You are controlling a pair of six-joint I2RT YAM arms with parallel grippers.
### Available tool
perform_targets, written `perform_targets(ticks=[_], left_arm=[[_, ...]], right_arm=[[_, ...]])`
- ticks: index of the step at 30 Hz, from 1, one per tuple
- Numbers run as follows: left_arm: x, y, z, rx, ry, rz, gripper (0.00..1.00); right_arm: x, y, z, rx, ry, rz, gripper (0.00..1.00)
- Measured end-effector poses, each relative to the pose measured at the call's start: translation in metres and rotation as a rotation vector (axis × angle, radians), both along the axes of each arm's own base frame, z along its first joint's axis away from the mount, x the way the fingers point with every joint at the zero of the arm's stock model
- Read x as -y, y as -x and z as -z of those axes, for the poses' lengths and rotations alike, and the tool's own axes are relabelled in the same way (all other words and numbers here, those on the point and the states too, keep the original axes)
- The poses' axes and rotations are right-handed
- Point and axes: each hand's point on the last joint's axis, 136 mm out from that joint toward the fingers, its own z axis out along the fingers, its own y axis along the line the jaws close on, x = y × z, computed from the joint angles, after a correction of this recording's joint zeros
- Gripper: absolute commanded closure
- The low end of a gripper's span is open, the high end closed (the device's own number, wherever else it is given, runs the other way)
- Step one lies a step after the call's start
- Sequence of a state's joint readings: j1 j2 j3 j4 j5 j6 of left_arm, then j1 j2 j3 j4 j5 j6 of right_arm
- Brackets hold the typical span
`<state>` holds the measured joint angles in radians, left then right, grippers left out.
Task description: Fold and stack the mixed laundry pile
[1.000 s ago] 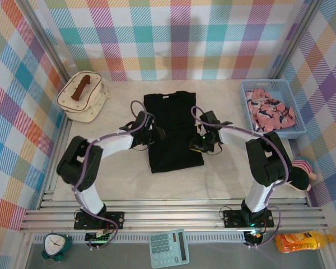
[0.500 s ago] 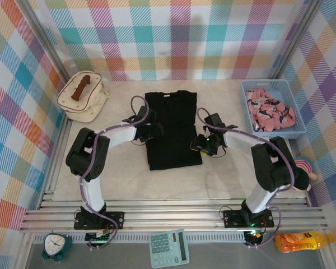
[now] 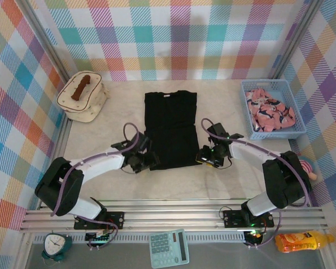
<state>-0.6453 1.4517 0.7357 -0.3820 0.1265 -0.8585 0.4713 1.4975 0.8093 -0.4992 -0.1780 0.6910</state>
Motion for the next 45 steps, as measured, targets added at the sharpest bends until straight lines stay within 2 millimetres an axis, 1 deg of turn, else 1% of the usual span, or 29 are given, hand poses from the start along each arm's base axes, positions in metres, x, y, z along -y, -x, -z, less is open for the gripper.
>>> perform_targets(ticks=[1,2,7,11,13,16,18,20,22,23,26,29,31,32,35,37,38,39,41,42,43,45], left_arm=[[-0.001,0.009,0.007,-0.026,-0.007,-0.010,0.40],[-0.001,0.011,0.009,-0.027,-0.009,-0.023,0.41],[0.012,-0.004,0.003,0.032,0.038,-0.083,0.46],[0.017,-0.015,0.005,0.069,0.051,-0.114,0.48],[0.017,-0.017,0.008,0.066,0.043,-0.123,0.50],[0.017,-0.019,0.008,0.071,0.034,-0.129,0.62],[0.014,-0.019,0.010,0.062,0.009,-0.128,0.71],[0.015,-0.021,0.010,0.065,-0.002,-0.120,0.79],[0.019,-0.028,0.009,0.084,-0.002,-0.112,0.93],[0.020,-0.030,0.008,0.092,-0.005,-0.105,1.00],[0.020,-0.033,0.005,0.108,-0.015,-0.083,1.00],[0.015,-0.026,0.009,0.093,-0.045,-0.052,1.00],[0.009,-0.017,0.011,0.079,-0.058,-0.034,1.00],[0.004,-0.009,0.012,0.070,-0.060,-0.026,1.00],[-0.005,0.023,0.012,0.025,-0.059,0.015,1.00],[-0.007,0.042,0.010,-0.003,-0.055,0.042,1.00],[-0.009,0.049,0.006,-0.013,-0.053,0.045,1.00],[-0.010,0.053,0.001,-0.013,-0.047,0.045,1.00],[-0.012,0.054,-0.013,0.008,-0.034,0.031,1.00],[-0.012,0.050,-0.022,0.030,-0.031,0.018,1.00],[-0.012,0.045,-0.032,0.053,-0.030,0.008,1.00],[-0.009,0.028,-0.059,0.125,-0.022,-0.018,1.00]], right_arm=[[-0.003,0.000,0.001,-0.002,-0.003,-0.003,0.54],[-0.006,0.000,0.004,-0.006,-0.005,-0.004,0.55],[-0.012,-0.003,0.019,-0.031,-0.002,0.019,0.60],[-0.013,-0.003,0.020,-0.043,-0.003,0.035,0.65],[-0.012,-0.003,0.020,-0.045,0.001,0.039,0.68],[-0.010,-0.002,0.021,-0.046,0.013,0.042,0.77],[-0.008,-0.002,0.022,-0.050,0.025,0.037,0.83],[-0.011,-0.005,0.022,-0.040,0.021,0.026,0.90],[-0.017,-0.013,0.020,-0.015,0.013,0.007,0.95],[-0.020,-0.017,0.019,-0.002,0.009,-0.004,1.00],[-0.024,-0.020,0.018,0.024,0.012,-0.041,1.00],[-0.027,-0.013,0.019,0.030,0.032,-0.092,1.00],[-0.027,0.002,0.019,0.025,0.043,-0.135,1.00],[-0.027,0.015,0.019,0.016,0.044,-0.155,1.00],[-0.024,0.053,0.019,-0.027,0.032,-0.205,1.00],[-0.024,0.075,0.016,-0.058,0.011,-0.225,1.00],[-0.024,0.083,0.012,-0.070,-0.004,-0.230,1.00],[-0.025,0.087,0.006,-0.070,-0.018,-0.225,1.00],[-0.027,0.085,-0.008,-0.038,-0.052,-0.208,1.00],[-0.029,0.083,-0.017,-0.018,-0.067,-0.203,1.00],[-0.031,0.078,-0.027,0.005,-0.079,-0.196,1.00],[-0.038,0.063,-0.049,0.064,-0.100,-0.177,1.00]])
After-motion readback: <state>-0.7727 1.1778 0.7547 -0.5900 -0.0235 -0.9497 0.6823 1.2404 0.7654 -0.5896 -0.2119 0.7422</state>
